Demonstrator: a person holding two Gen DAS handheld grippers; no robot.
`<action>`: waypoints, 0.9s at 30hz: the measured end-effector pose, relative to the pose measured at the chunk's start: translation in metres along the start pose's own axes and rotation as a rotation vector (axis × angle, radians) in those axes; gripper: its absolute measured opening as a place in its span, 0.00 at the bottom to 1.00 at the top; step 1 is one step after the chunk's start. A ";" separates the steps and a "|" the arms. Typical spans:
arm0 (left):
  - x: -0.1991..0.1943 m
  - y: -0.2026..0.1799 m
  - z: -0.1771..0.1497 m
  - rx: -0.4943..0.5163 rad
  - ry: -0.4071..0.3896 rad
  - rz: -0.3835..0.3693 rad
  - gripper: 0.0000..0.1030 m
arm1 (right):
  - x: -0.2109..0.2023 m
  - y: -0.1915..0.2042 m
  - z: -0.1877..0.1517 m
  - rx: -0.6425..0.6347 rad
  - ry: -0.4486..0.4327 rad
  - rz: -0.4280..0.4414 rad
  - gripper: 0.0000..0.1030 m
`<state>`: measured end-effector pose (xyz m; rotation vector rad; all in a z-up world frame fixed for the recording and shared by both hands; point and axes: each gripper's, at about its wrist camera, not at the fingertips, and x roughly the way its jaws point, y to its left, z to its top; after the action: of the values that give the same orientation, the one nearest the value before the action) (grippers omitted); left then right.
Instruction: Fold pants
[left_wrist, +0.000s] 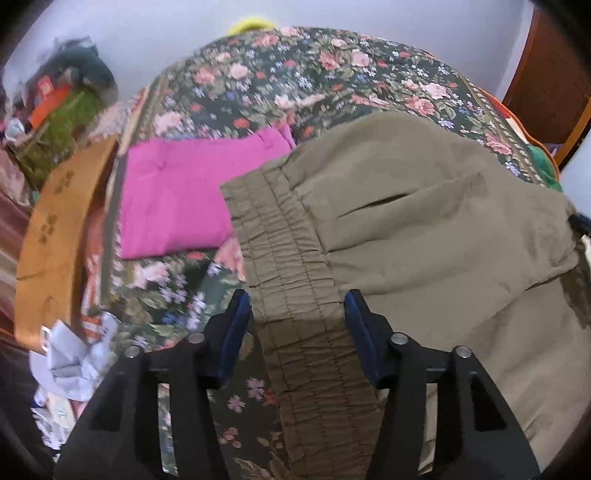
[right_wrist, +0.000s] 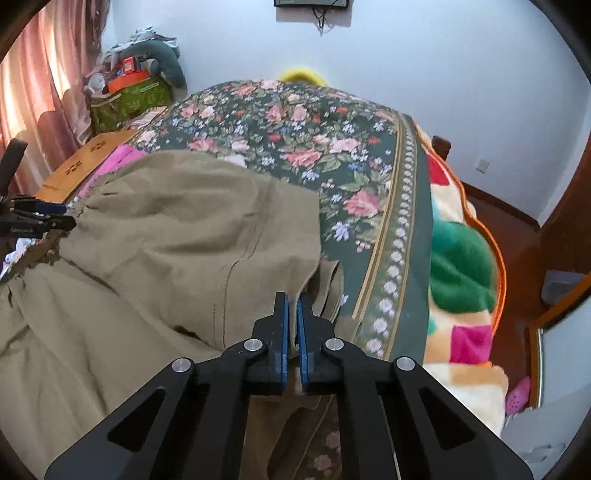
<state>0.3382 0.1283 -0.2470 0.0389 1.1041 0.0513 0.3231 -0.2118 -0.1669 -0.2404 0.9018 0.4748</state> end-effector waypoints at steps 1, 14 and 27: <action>-0.001 0.000 -0.001 0.006 -0.006 0.020 0.53 | 0.005 -0.003 0.000 0.012 0.009 0.003 0.04; 0.014 0.017 -0.009 -0.064 -0.001 0.021 0.71 | 0.049 -0.004 -0.012 0.044 0.187 0.006 0.05; -0.048 0.014 0.011 -0.013 -0.088 0.026 0.70 | -0.010 0.012 0.024 -0.030 0.037 -0.005 0.39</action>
<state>0.3266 0.1397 -0.1987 0.0437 1.0153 0.0792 0.3289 -0.1945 -0.1444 -0.2790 0.9303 0.4811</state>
